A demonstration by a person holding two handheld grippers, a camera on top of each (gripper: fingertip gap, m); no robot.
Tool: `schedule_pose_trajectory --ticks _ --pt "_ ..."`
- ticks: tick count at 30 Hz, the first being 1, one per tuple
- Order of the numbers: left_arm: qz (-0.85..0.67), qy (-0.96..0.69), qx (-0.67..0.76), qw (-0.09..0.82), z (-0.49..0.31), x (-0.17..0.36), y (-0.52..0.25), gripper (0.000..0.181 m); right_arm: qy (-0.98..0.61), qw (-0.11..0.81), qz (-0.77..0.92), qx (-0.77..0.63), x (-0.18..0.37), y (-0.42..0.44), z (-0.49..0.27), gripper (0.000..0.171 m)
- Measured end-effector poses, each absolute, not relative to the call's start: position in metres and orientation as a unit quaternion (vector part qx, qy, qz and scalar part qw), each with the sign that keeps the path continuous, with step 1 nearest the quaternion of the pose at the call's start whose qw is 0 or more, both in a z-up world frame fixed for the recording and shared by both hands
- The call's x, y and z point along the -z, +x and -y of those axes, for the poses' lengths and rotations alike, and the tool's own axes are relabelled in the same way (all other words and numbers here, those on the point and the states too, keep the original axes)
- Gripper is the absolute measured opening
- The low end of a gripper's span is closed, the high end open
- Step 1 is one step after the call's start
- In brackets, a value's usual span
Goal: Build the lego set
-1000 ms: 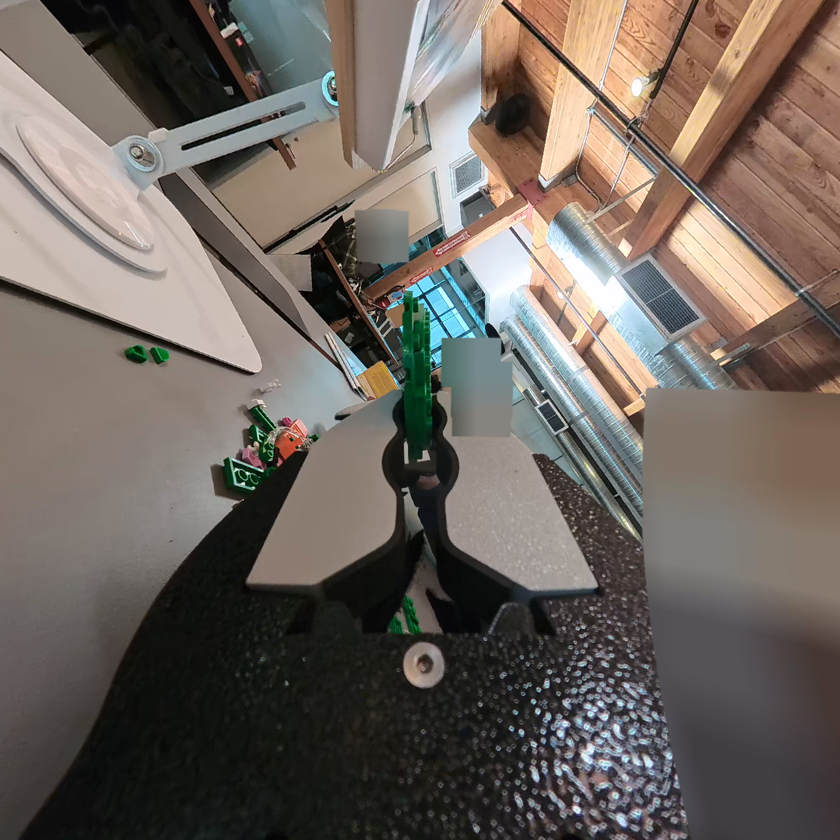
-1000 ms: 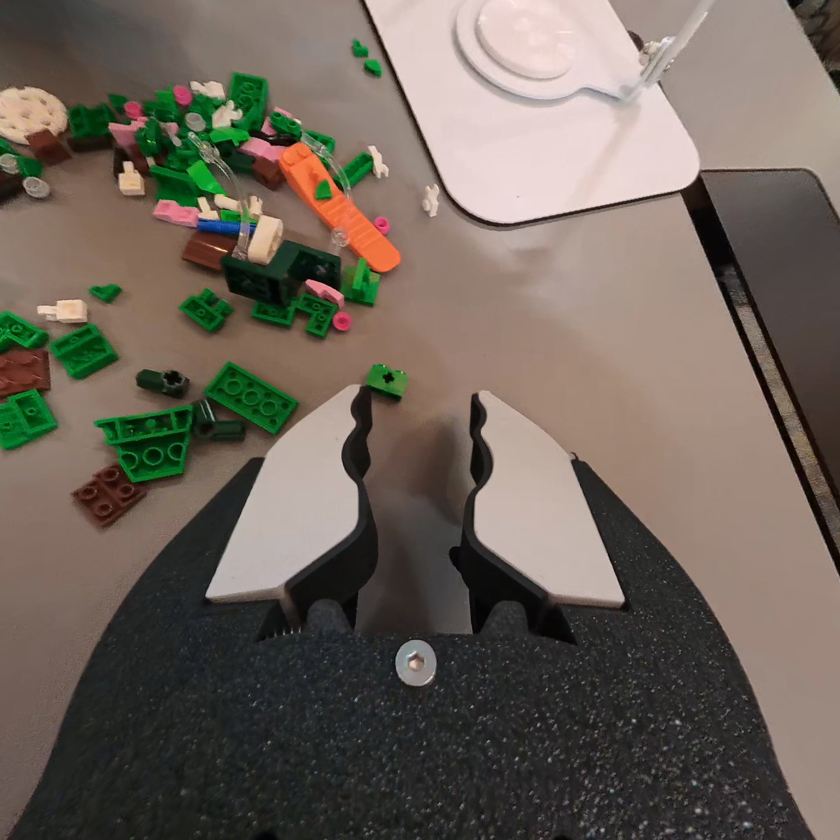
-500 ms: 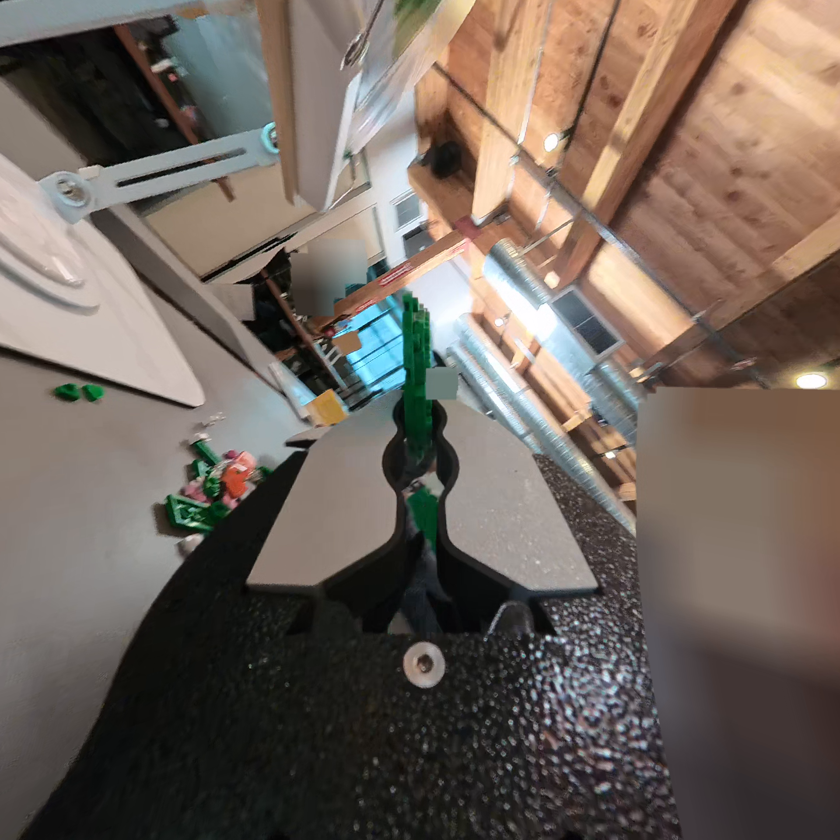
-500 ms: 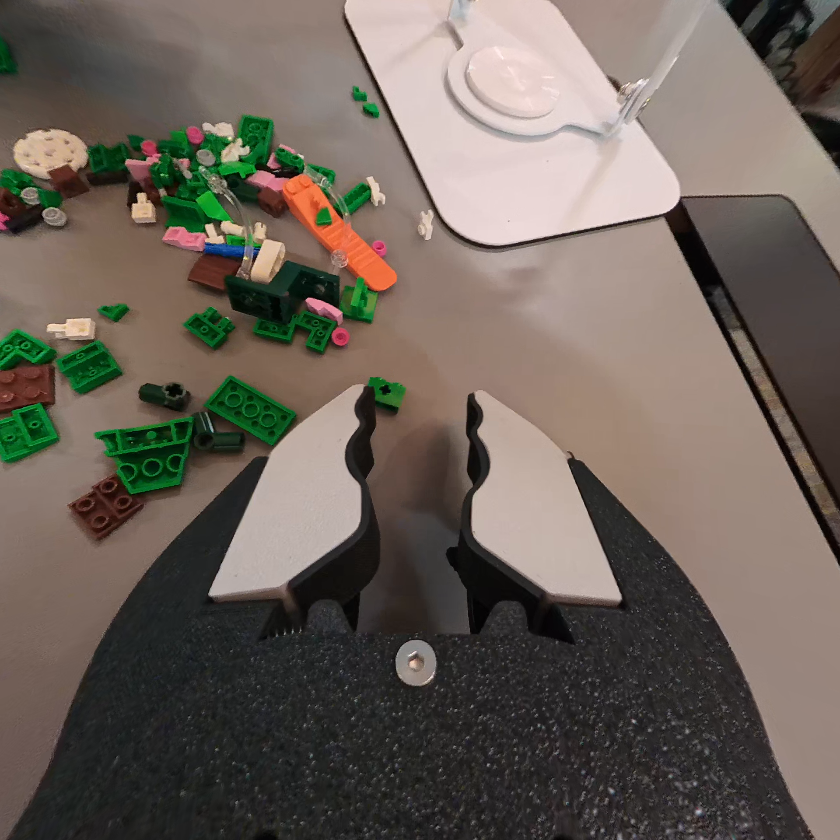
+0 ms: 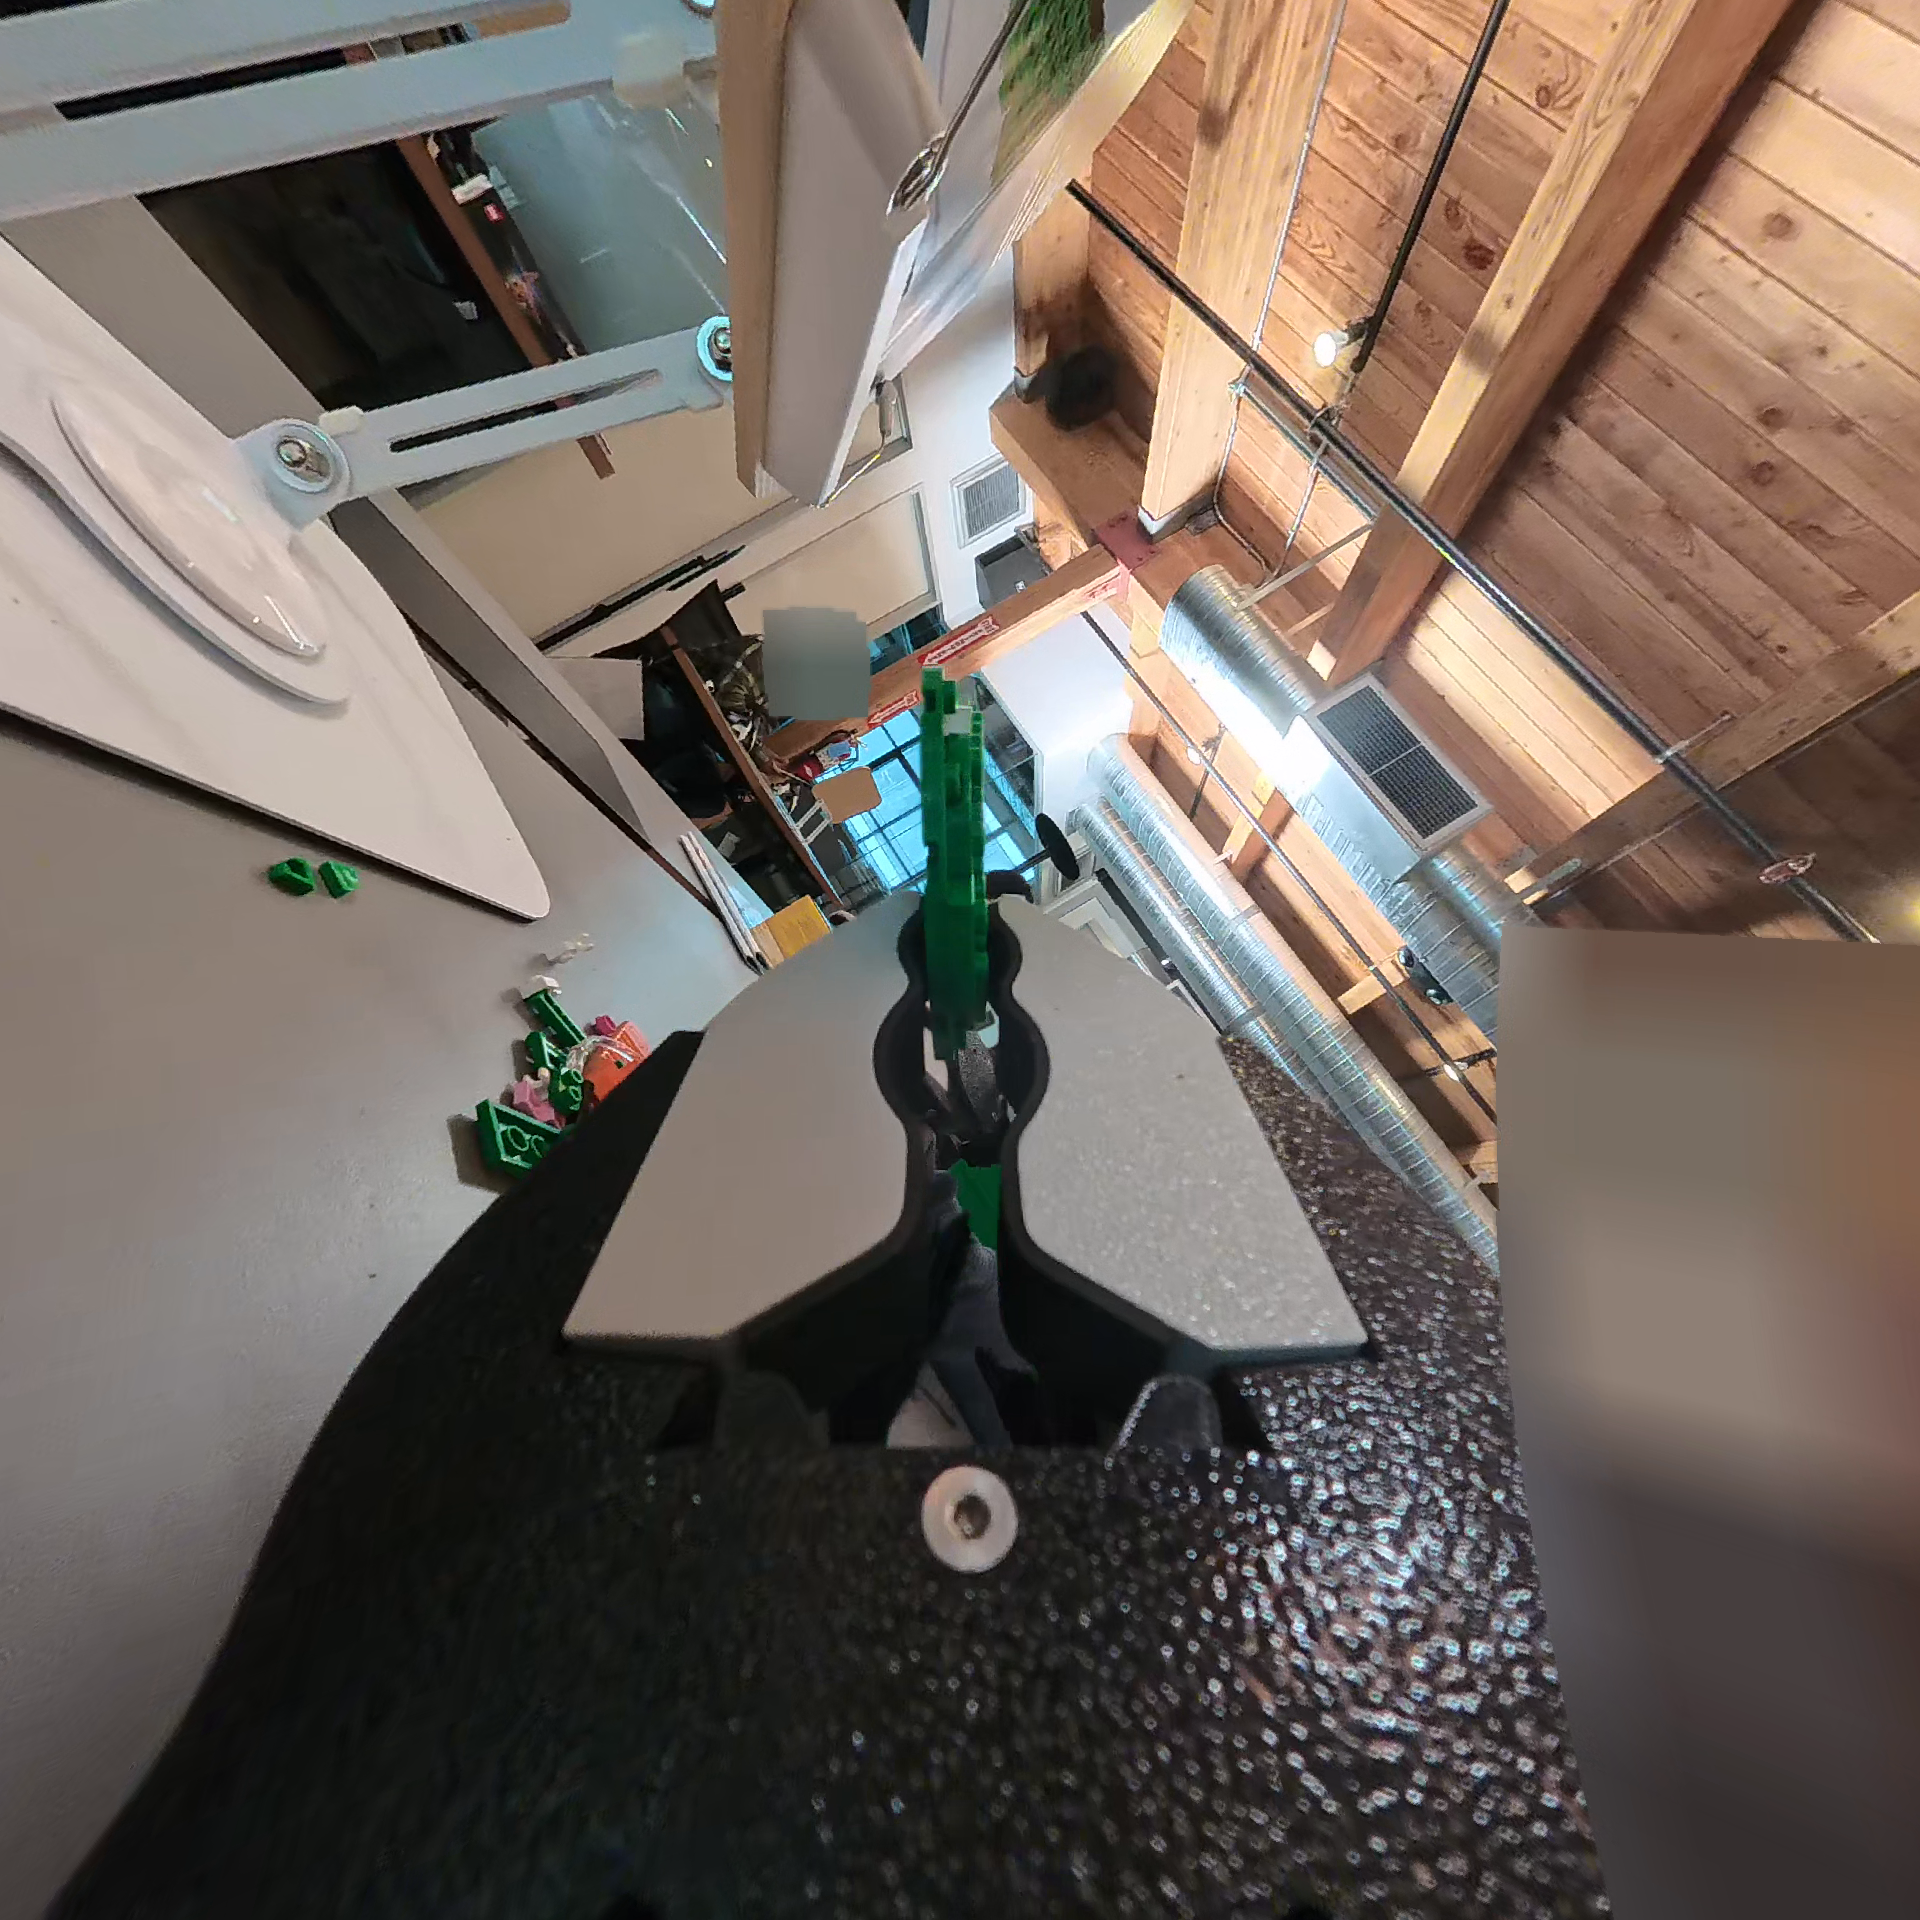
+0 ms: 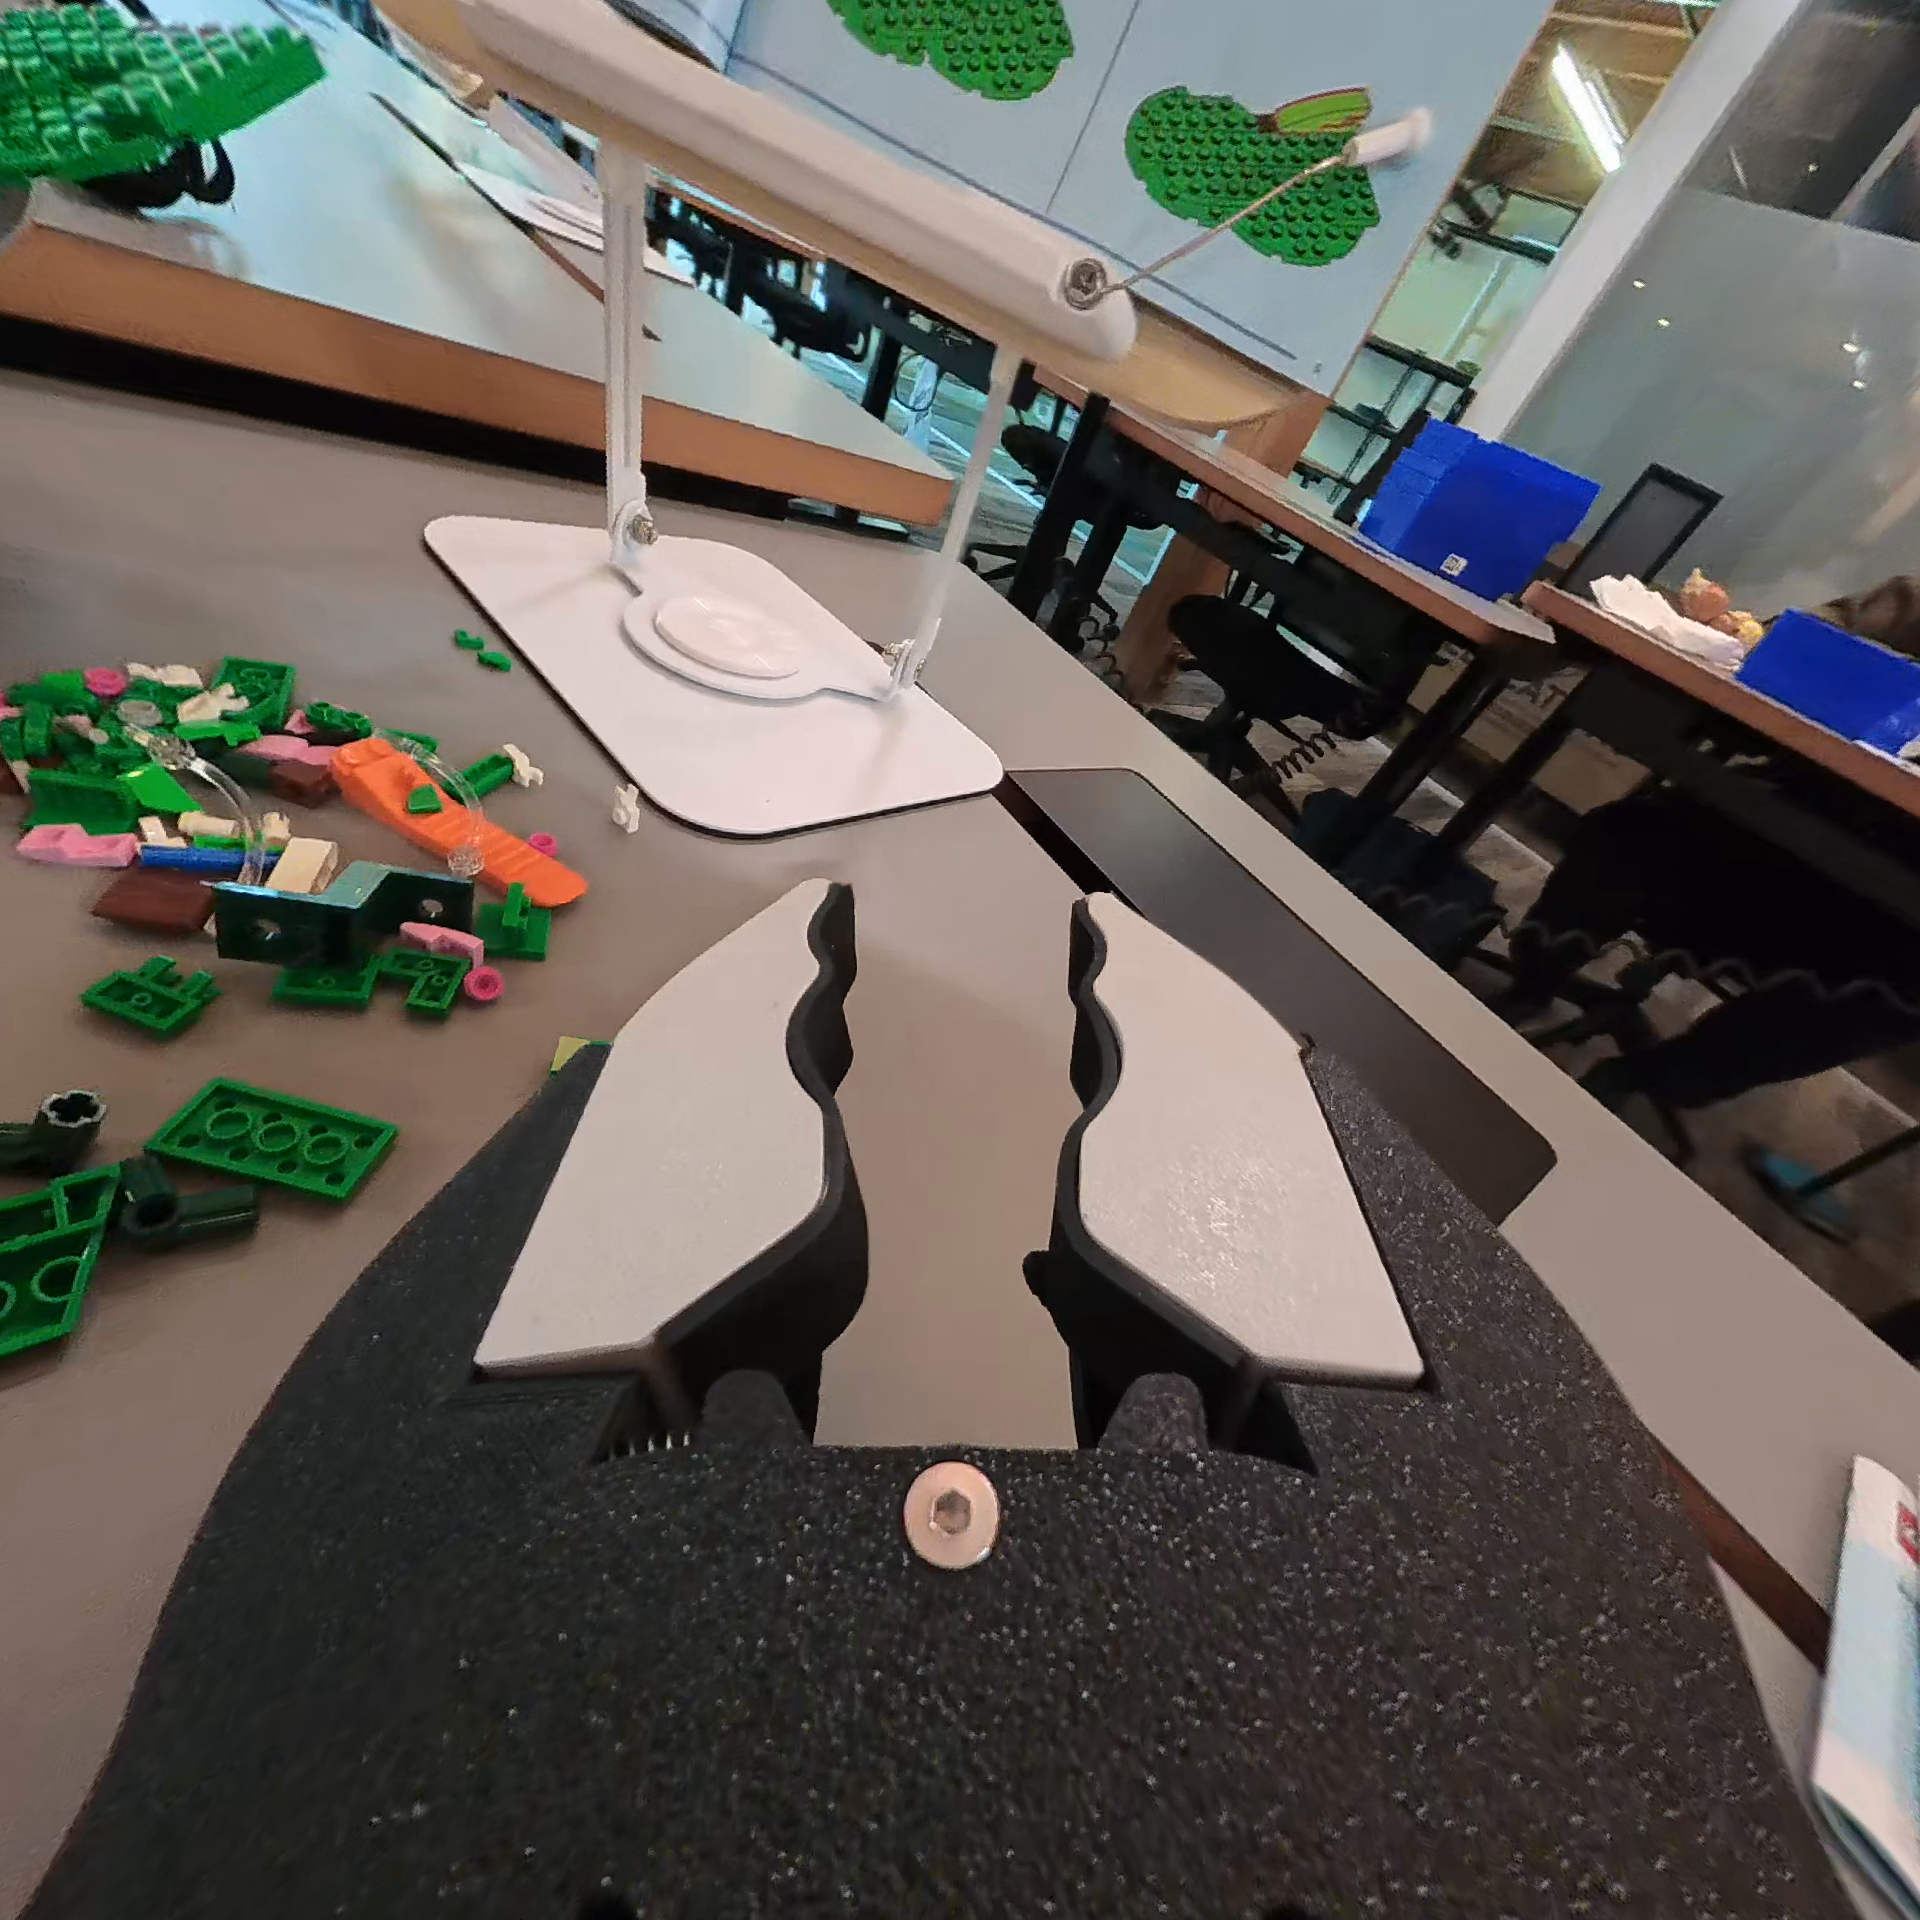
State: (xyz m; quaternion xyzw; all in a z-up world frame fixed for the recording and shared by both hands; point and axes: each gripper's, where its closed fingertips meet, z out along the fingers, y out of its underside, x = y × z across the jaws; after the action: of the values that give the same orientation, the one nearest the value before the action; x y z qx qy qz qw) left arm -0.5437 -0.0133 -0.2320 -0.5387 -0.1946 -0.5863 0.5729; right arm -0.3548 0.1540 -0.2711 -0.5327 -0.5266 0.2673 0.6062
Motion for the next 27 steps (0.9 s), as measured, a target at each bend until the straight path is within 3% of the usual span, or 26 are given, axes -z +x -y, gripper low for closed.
schedule_pose_trajectory --ticks 27 --pt "0.217 -0.529 0.575 0.586 0.021 0.231 -0.564 0.008 -0.543 0.62 0.512 -0.242 0.271 -0.349 -0.161 0.033"
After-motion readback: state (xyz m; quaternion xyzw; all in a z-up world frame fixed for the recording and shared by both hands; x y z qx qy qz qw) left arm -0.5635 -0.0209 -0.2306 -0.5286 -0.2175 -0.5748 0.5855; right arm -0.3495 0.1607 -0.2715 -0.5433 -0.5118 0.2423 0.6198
